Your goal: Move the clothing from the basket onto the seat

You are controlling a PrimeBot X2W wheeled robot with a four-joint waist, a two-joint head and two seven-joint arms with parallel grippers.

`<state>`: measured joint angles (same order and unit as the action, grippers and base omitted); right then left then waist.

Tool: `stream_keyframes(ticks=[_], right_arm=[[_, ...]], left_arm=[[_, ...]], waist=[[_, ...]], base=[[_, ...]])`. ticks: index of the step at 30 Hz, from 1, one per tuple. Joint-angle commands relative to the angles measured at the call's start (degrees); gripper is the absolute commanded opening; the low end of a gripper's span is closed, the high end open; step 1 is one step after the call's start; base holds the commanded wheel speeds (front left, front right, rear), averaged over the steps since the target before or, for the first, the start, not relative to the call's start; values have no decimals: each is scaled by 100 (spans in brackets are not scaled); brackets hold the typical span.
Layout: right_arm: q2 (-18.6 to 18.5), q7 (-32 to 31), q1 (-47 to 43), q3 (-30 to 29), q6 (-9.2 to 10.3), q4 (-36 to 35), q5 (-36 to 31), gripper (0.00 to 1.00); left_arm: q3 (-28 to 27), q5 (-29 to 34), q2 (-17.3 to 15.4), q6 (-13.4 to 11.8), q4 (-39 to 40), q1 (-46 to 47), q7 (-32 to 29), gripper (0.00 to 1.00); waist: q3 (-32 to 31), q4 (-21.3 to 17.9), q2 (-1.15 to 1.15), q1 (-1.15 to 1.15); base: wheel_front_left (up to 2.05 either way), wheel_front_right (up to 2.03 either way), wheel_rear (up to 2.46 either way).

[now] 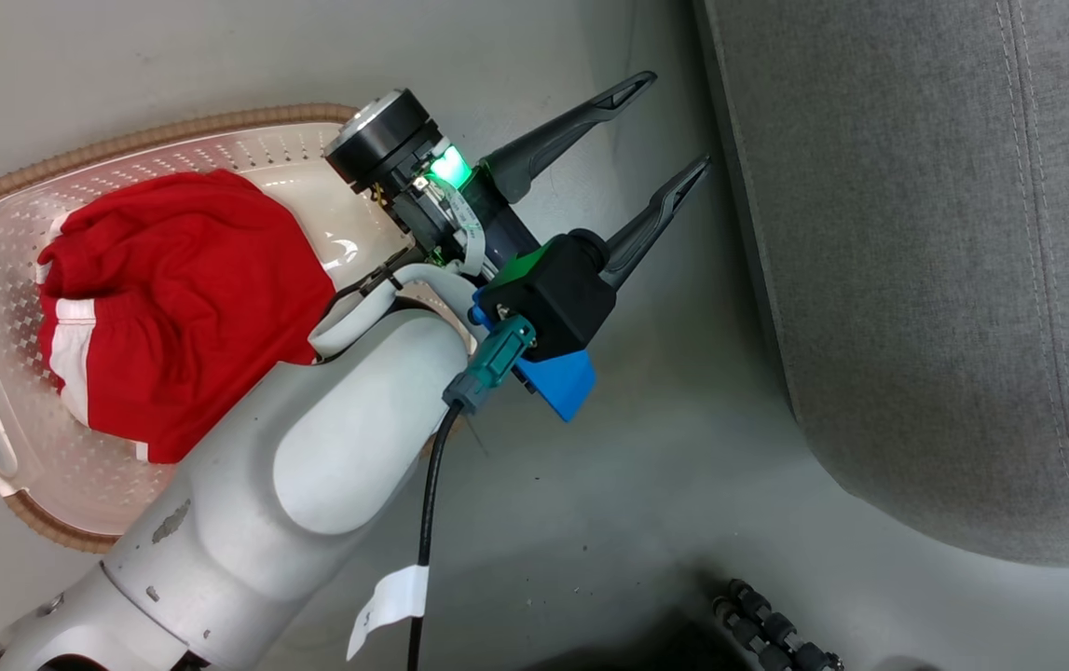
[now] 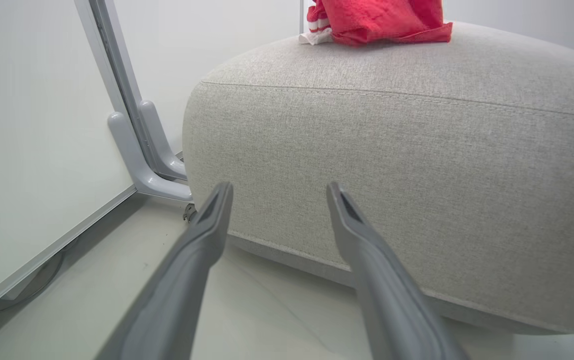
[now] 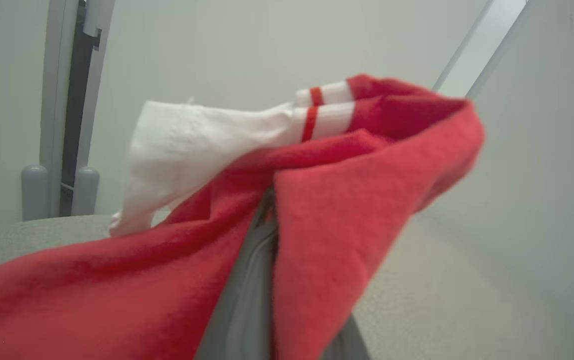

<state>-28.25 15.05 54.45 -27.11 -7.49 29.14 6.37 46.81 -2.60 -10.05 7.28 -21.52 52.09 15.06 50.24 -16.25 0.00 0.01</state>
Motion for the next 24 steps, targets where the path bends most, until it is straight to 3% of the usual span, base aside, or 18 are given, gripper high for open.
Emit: stream_keyframes(ticks=[1,6,12,14,24], right_arm=[[68,20,-91,-34,-1,45,-12,0],[384,19,-338,-22,-1,335,-117,0],[477,20,-353,89,-1,788,-58,0],[479,20,-379,84,-1,808,-33,100],[634,20,-1350,-45,-1,150,-138,100]], left_arm=[[-2,-22,-26,-24,4,76,12,100],[36,-43,-65,-28,-9,70,9,100],[84,-83,-73,-54,-21,95,0,100],[97,-96,-77,-66,-29,92,0,100],[88,-254,41,-170,-43,-175,17,100]], waist=[[5,-15,0,-1],[-2,-43,0,-1],[-30,-31,0,-1],[-63,-28,0,-1],[-719,-53,0,-1]], base=[[0,0,0],[0,0,0],[0,0,0],[0,0,0],[0,0,0]])
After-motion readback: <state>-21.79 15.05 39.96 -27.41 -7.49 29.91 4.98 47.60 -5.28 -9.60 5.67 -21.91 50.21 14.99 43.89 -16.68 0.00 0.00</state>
